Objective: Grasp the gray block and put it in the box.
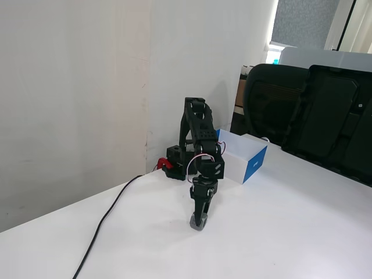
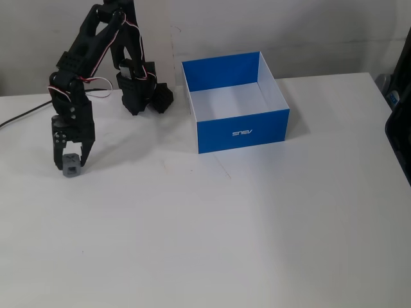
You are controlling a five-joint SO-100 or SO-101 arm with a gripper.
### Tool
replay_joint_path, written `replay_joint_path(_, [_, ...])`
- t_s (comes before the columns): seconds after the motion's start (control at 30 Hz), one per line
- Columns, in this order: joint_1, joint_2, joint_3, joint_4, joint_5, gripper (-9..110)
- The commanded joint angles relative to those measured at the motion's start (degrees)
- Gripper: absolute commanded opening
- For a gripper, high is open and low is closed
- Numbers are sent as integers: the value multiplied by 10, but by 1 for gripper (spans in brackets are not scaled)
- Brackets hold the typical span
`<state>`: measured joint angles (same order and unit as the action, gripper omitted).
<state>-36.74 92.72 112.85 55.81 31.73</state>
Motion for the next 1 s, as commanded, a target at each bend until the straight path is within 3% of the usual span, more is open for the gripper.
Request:
replay_joint_path(0.0, [-6, 49, -37, 20, -1, 0])
replay_joint_path(0.5, [16, 174, -40, 111, -10, 0])
replay_joint_path(0.97, [179, 256, -6, 153, -46, 0])
